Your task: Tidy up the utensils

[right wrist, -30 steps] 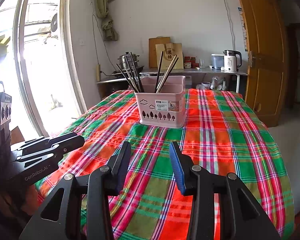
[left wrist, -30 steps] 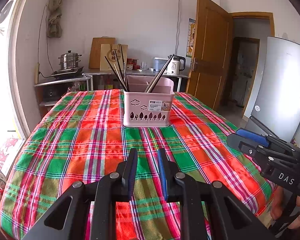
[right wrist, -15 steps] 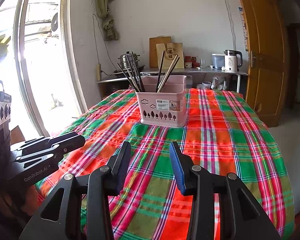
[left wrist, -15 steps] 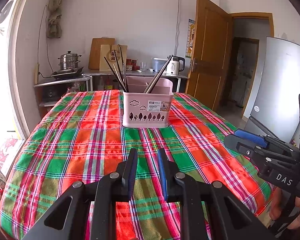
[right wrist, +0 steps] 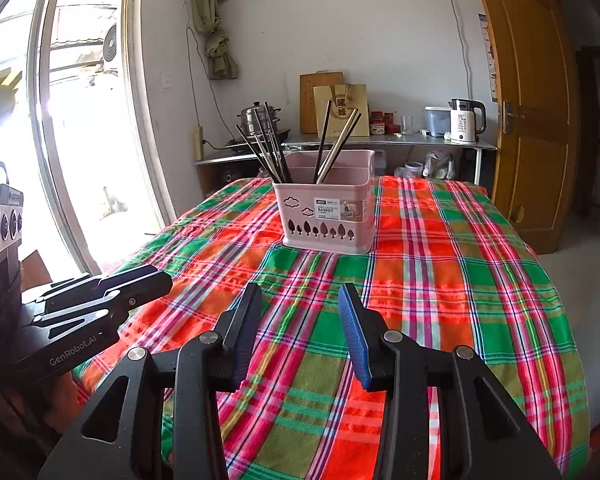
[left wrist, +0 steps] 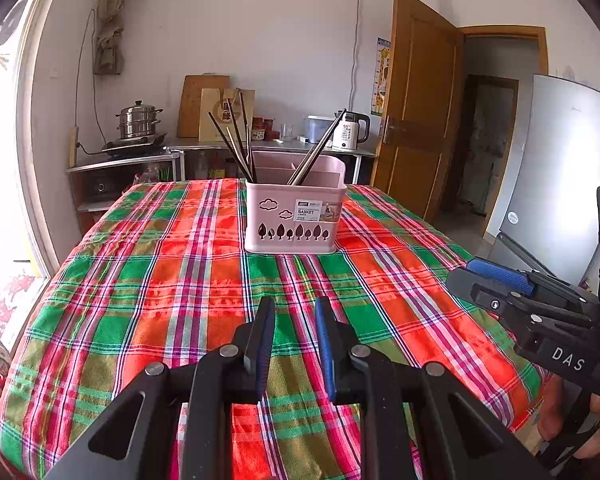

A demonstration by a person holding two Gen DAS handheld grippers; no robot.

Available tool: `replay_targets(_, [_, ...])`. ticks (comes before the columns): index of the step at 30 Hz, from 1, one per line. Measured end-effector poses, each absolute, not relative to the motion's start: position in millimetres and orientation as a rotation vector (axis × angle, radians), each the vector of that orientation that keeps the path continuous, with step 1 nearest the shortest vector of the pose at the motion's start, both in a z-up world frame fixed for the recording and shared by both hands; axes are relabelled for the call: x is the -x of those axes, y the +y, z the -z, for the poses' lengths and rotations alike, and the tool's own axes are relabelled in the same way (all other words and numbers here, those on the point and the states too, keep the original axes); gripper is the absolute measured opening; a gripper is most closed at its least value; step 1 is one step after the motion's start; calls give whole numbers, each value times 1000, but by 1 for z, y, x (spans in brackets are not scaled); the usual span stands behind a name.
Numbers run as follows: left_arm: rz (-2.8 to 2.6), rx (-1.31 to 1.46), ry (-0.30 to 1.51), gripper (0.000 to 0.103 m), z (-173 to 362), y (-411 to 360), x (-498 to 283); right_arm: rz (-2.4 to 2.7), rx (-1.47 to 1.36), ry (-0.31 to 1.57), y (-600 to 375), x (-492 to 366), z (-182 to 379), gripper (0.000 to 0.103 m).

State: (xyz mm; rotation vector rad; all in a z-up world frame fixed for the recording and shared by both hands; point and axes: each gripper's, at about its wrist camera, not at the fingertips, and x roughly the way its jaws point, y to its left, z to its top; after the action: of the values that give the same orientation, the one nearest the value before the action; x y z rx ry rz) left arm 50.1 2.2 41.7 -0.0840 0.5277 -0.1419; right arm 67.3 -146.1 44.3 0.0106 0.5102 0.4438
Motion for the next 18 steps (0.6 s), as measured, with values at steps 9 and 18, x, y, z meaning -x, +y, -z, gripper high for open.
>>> replay_targets(9, [147,85,529,20,-42,3,-50,-446,-11,511,-145,-67,-44,41])
replay_targets(18, [146,82,527,20,-42,1,-50,-448,-13,514,-144,-66,-44,41])
